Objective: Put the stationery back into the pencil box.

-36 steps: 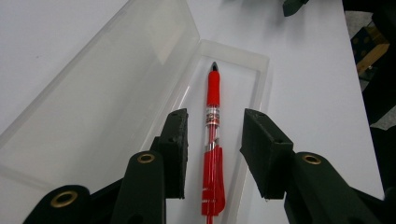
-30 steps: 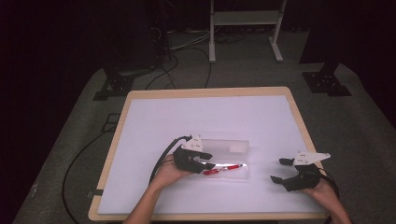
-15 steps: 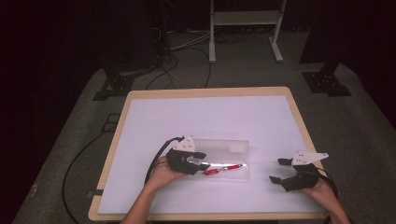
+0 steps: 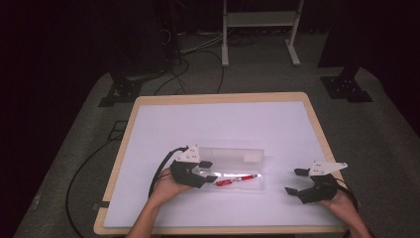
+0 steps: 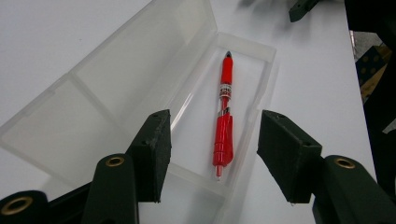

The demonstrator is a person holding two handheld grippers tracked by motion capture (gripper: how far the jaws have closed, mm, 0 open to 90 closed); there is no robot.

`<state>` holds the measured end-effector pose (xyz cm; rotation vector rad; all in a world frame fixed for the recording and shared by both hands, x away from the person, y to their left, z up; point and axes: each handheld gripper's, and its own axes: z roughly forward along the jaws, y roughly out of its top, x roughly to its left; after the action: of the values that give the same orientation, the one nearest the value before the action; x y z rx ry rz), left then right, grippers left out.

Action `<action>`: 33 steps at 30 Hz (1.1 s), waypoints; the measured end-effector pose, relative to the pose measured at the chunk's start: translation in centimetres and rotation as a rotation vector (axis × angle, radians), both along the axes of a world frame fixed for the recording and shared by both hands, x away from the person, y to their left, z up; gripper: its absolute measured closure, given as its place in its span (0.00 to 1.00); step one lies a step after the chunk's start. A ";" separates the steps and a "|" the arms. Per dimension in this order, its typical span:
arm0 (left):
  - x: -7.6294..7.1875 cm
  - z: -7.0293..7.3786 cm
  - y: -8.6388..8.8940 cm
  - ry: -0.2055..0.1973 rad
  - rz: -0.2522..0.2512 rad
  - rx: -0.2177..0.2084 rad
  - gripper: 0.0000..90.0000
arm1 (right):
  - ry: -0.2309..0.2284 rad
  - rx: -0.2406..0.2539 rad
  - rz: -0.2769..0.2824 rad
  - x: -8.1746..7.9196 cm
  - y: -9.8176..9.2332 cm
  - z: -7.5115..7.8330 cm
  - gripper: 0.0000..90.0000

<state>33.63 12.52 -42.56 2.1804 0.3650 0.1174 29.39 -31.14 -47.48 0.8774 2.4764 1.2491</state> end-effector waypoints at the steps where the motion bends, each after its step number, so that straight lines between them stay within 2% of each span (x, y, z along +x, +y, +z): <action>1: -0.1 0.0 0.1 0.000 0.003 -0.001 0.48 | -0.001 0.001 0.000 0.0 0.0 0.0 0.19; 4: -0.2 0.0 0.6 0.007 0.011 -0.004 0.47 | 0.000 0.000 0.000 0.0 0.0 0.0 0.19; 7: -0.3 0.0 1.0 -0.001 0.018 0.007 0.47 | 0.001 -0.003 0.002 0.0 0.0 0.0 0.19; 18: -0.7 0.3 2.0 -0.009 0.031 -0.001 0.45 | -0.001 -0.006 0.003 0.1 0.1 -0.1 0.19; 26: -1.0 0.4 2.5 0.001 0.039 -0.013 0.42 | 0.001 -0.006 0.003 0.1 0.3 0.0 0.19; 33: -1.2 0.0 3.4 0.009 0.072 -0.021 0.38 | 0.005 -0.008 0.003 0.1 0.3 -0.1 0.19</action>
<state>32.46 15.90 -42.55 2.1479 0.4477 0.1431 29.45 -30.87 -47.55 0.8769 2.4855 1.2387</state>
